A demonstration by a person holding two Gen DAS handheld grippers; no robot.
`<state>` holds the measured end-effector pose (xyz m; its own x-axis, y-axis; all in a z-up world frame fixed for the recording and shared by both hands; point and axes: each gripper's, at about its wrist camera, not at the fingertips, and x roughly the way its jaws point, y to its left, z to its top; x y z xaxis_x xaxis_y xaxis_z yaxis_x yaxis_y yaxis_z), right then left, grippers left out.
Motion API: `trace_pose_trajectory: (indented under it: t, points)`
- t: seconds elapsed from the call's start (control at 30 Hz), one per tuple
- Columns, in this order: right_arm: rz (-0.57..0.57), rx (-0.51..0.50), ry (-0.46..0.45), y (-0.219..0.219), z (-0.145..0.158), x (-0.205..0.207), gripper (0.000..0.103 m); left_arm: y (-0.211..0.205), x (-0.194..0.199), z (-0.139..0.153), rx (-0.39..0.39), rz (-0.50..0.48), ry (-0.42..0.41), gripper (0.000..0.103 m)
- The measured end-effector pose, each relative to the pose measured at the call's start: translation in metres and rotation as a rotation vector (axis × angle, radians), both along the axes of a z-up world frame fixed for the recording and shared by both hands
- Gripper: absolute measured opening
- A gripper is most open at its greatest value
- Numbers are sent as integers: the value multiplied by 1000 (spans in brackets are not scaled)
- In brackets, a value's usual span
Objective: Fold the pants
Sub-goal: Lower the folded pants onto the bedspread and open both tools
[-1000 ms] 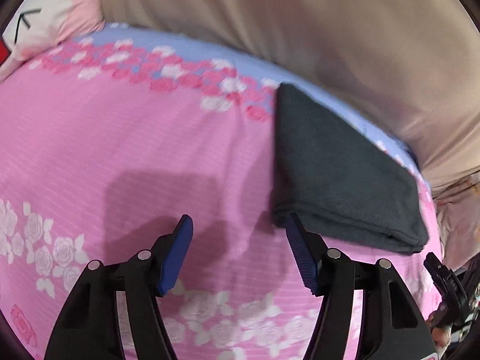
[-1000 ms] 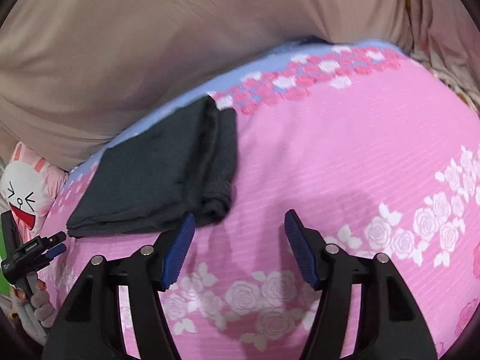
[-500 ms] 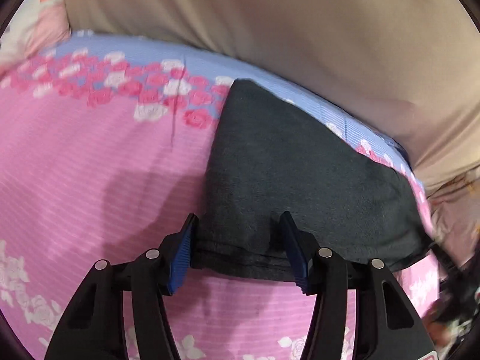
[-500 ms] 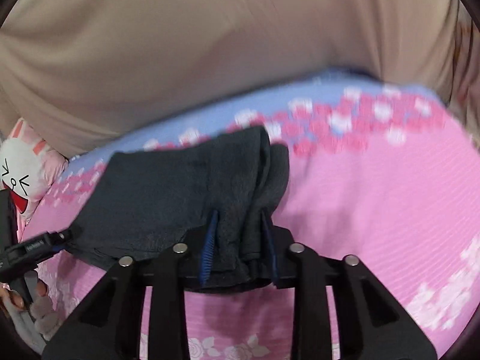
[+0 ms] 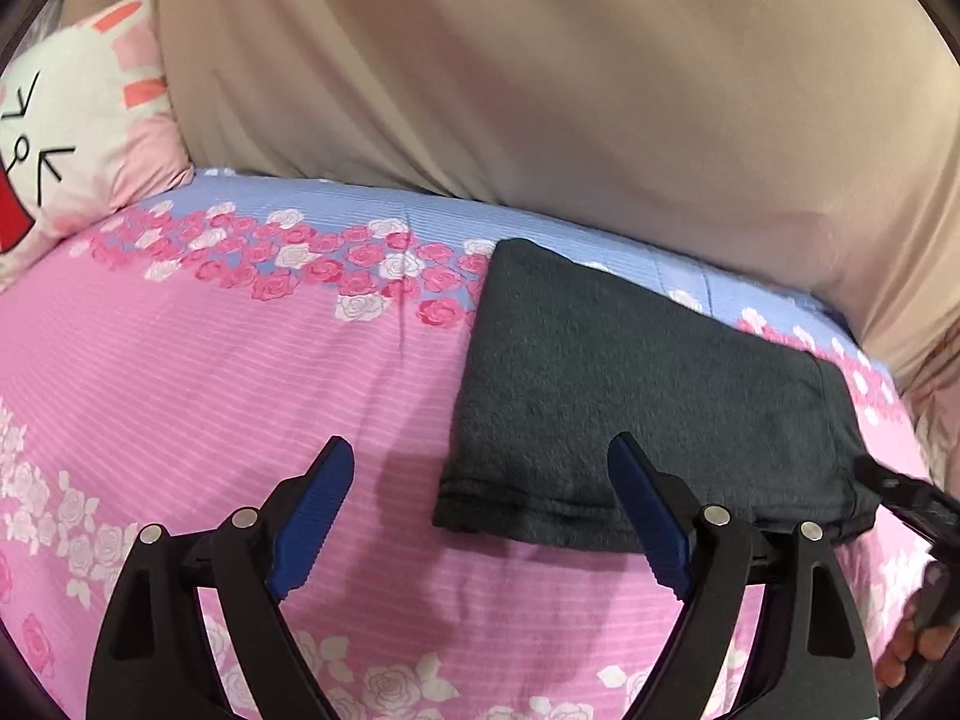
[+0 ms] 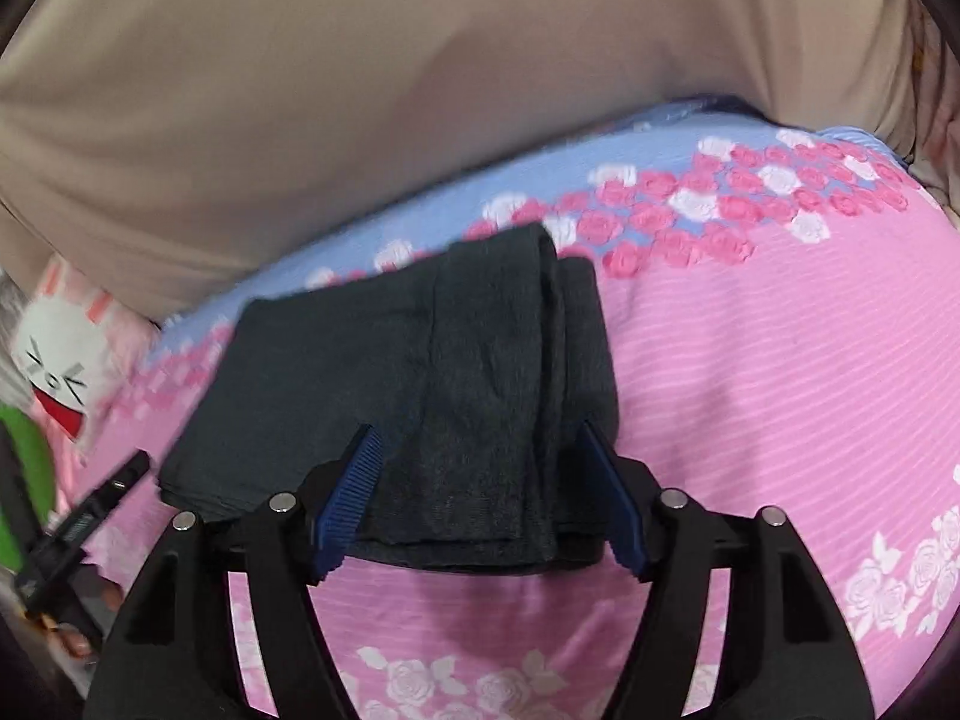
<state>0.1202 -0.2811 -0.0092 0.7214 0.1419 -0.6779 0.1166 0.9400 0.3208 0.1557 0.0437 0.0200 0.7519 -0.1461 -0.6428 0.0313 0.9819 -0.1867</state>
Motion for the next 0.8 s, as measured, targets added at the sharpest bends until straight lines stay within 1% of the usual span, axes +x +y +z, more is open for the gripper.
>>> trace_pose_trajectory:
  t: [0.03,0.1,0.13,0.17,0.2,0.23,0.27,0.3,0.33,0.37,0.4,0.43,0.53,0.57,0.6,0.63,0.67,0.7,0.73,0.8]
  points:
    - [-3,-13,-5,3,-5,2,60,-2,0,0,5,-10,0,84]
    - [18,-89,-30,14,6,3,22,-7,-1,-1,17,-27,1,84]
    - [23,-115,-50,18,14,-1,20,-9,-2,-1,20,-35,0,84]
    - [26,-146,-95,20,27,-2,18,-10,-2,-2,22,-40,-1,84]
    - [29,-174,-136,23,39,-7,18,-12,-4,-3,27,-44,-4,84]
    - [24,-206,-150,24,43,-6,18,-14,-4,-4,32,-46,-3,86]
    - [9,-245,-146,25,39,-5,19,-15,-4,-5,38,-48,1,86]
    - [-6,-289,-102,22,25,3,20,-17,-3,-8,48,-52,10,86]
    - [-7,-308,-55,21,12,9,21,-19,-2,-9,58,-54,18,86]
    - [-25,-297,-31,15,-4,12,31,-21,-2,-11,70,-57,25,86]
    - [-51,-242,-56,7,-1,4,32,-22,-1,-12,79,-58,26,86]
    - [-73,-185,-94,1,12,-5,33,-24,-1,-13,88,-58,29,86]
    - [-108,-157,-225,-4,37,-35,35,-27,-1,-14,110,-60,30,86]
    - [-102,-144,-238,-3,39,-38,35,-28,-1,-15,117,-60,32,86]
    - [-90,-136,-234,-1,36,-38,35,-28,0,-15,118,-61,33,86]
    - [-79,-145,-201,1,28,-32,34,-28,0,-16,118,-62,34,86]
    - [-78,-186,-112,5,10,-17,35,-28,0,-16,120,-62,35,86]
    - [-84,-220,-47,5,-4,-7,37,-28,1,-16,121,-62,35,86]
    - [-84,-207,-39,1,-7,-6,37,-28,0,-16,122,-65,34,86]
    - [-114,-156,-116,-3,12,-25,38,-29,0,-16,130,-65,33,86]
